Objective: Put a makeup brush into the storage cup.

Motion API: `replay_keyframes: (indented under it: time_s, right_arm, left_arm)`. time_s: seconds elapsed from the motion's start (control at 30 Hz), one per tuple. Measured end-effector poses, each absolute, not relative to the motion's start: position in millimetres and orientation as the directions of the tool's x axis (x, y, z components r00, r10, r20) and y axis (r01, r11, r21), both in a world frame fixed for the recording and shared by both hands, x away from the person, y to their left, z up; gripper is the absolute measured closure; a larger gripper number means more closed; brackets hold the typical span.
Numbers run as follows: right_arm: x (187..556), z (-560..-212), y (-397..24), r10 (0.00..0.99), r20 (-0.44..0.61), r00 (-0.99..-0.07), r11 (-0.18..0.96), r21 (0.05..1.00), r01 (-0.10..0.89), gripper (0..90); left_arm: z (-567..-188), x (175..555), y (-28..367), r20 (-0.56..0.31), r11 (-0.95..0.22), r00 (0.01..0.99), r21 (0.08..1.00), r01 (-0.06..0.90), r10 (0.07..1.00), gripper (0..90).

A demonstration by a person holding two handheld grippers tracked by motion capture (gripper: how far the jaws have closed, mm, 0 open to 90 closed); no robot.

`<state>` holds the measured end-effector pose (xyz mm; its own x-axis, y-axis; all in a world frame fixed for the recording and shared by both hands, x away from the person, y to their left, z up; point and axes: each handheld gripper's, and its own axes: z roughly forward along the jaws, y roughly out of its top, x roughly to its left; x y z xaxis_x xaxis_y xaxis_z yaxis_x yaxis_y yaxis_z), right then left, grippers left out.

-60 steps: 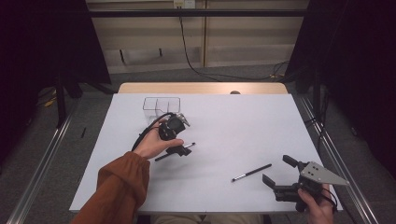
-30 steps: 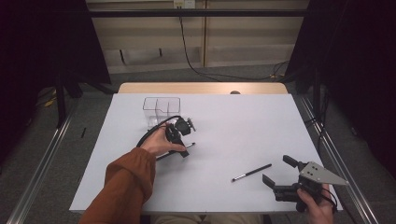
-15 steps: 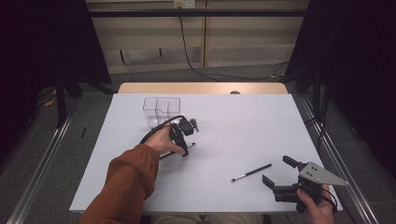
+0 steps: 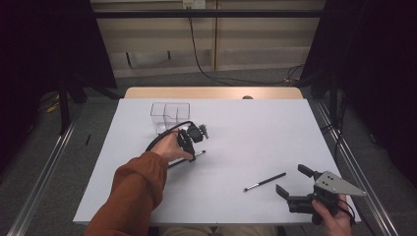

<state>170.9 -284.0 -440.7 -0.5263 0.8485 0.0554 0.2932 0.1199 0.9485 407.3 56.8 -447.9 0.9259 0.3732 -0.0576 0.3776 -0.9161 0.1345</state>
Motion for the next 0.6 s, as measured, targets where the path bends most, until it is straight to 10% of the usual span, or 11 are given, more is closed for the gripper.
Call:
replay_keyframes:
  time_s: [0.6]
  right_arm:
    - [171.2, -440.9, -283.9, 0.848, 0.057, -0.527, 0.119, 0.948, 0.294, 0.0]
  left_arm:
    - [-447.6, 407.0, 62.1, -0.082, -0.901, 0.915, 0.158, 0.403, 0.395, 84.0]
